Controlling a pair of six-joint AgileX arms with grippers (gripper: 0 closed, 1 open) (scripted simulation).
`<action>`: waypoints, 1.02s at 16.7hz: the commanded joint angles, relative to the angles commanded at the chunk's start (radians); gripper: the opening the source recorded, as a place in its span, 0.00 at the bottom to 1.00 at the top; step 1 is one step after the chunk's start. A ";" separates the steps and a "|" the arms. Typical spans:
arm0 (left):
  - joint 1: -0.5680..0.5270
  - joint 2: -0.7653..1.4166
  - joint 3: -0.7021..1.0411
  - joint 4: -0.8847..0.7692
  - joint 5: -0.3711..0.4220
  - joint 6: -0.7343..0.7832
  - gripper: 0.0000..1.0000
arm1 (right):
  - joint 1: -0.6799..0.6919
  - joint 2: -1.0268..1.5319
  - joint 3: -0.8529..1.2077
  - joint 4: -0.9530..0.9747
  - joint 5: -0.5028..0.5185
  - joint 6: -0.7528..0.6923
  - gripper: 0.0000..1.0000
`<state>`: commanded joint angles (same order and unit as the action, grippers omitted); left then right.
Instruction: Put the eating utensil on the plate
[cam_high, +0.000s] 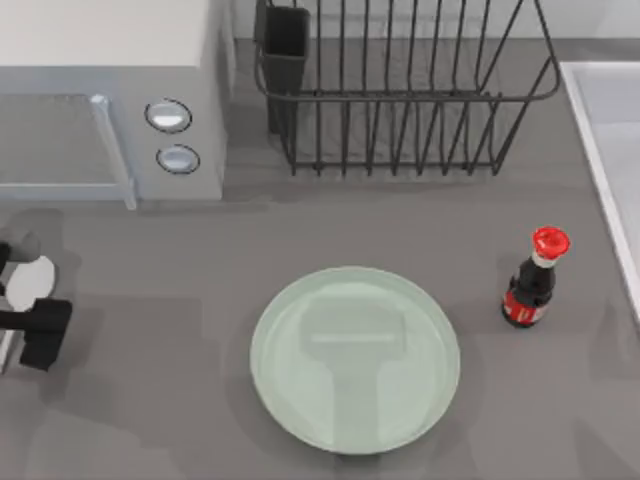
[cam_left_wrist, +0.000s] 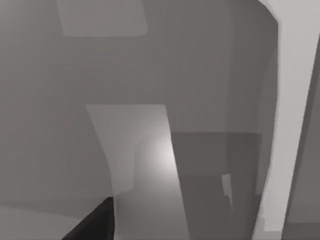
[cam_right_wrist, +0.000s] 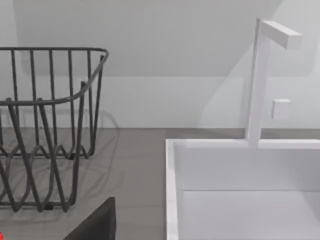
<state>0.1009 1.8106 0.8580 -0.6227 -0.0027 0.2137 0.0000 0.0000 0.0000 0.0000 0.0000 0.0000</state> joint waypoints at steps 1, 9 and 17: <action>0.000 0.000 0.000 0.000 0.000 0.000 0.70 | 0.000 0.000 0.000 0.000 0.000 0.000 1.00; 0.000 0.000 0.000 0.000 0.000 0.000 0.10 | 0.000 0.000 0.000 0.000 0.000 0.000 1.00; 0.000 0.000 0.000 0.000 0.000 0.000 0.00 | 0.000 0.000 0.000 0.000 0.000 0.000 1.00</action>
<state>0.1009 1.8106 0.8580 -0.6227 -0.0027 0.2137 0.0000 0.0000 0.0000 0.0000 0.0000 0.0000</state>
